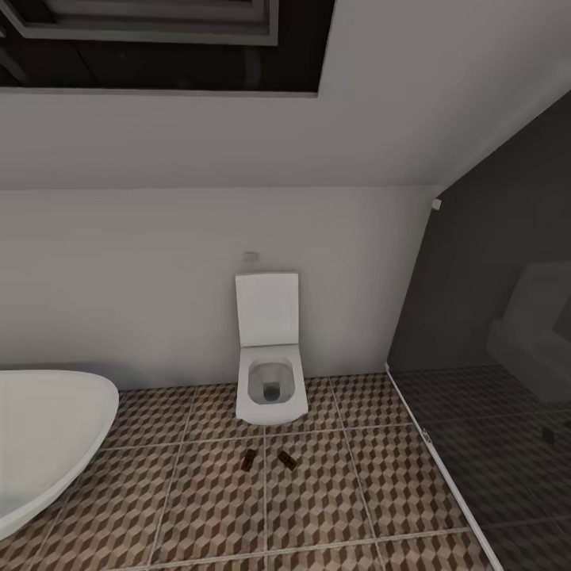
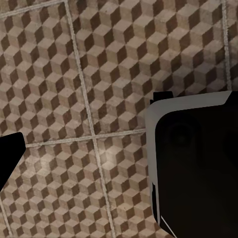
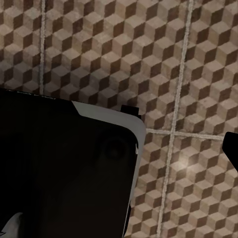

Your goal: Take the four mousetraps from the cabinet in the bathroom and place them on the bathroom floor. Make sure all four end up on the same floor surface, and ensure that at least two of them are either under or directly next to the same bathroom sink.

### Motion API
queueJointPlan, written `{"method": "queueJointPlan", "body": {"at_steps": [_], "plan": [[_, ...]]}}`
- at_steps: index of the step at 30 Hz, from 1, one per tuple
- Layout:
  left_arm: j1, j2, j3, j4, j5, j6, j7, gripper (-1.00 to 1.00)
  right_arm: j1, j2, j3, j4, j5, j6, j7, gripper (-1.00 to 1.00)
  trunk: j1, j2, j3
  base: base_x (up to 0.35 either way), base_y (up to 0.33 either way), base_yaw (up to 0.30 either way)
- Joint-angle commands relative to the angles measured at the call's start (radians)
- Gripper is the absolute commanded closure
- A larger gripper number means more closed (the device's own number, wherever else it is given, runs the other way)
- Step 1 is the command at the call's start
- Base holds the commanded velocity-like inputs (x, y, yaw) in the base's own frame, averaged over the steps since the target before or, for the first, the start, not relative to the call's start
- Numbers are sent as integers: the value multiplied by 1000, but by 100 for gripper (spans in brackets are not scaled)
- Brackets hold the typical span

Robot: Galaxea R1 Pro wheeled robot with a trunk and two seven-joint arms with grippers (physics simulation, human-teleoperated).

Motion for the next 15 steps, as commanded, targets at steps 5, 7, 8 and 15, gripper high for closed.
{"method": "queueJointPlan", "body": {"at_steps": [5, 7, 8, 15], "plan": [[0, 0, -7, 1, 2, -2, 1, -100, -1, 0, 6, 1, -11, -3, 5, -100, 1, -2, -2, 0, 0, 0], [0, 0, -7, 1, 2, -2, 1, -100, -1, 0, 6, 1, -11, -3, 5, -100, 1, -2, -2, 0, 0, 0], [0, 0, -7, 1, 3, -2, 1, -100, -1, 0, 6, 1, -11, -3, 5, -100, 1, -2, -2, 0, 0, 0], [0, 0, -7, 1, 3, -2, 1, -100, -1, 0, 6, 1, -11, -3, 5, -100, 1, -2, -2, 0, 0, 0]]}}
